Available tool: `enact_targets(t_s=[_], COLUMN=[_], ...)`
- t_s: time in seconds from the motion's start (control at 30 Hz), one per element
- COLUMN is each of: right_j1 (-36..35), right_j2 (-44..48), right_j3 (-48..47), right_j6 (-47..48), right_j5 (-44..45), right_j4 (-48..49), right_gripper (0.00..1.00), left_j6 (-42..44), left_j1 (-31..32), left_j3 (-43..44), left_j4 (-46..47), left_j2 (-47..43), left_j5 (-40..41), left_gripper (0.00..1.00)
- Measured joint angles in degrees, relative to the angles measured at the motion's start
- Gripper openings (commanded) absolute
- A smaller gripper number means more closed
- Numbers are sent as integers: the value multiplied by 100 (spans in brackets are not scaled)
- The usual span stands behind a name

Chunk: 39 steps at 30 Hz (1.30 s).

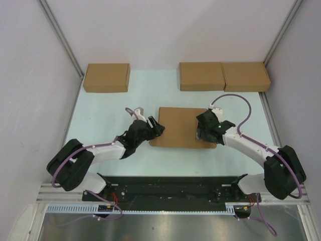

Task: Fold the paper box

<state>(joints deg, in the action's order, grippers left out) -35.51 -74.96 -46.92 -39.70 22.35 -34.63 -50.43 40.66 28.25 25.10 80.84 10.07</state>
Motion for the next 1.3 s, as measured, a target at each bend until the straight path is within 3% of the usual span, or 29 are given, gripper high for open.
enact_targets(t_s=[0.2,0.4,0.7,0.9,1.3], right_j1=[389,428,531,588,623], right_j2=[-546,-160,61,63,-348], right_j3=[-400,-450,-258,-22,20], right_j6=[396,734,1311,1504,1539], right_j5=[-308,35,-544,-962,-1290], right_j4=[568,551,485,446,835], right_gripper=[70,70,75,75,73], left_j6=[157,354,350,278,232], left_j1=[-509,-892,-892,-831,-728], left_j3=[614,898,621,90,66], left_j4=[-177,-496,-874,-988,-879], left_j2=[232,76,-61,-426,-385], left_j5=[-83,-120,-323,-446,-671], left_gripper=[72,72,73,73,73])
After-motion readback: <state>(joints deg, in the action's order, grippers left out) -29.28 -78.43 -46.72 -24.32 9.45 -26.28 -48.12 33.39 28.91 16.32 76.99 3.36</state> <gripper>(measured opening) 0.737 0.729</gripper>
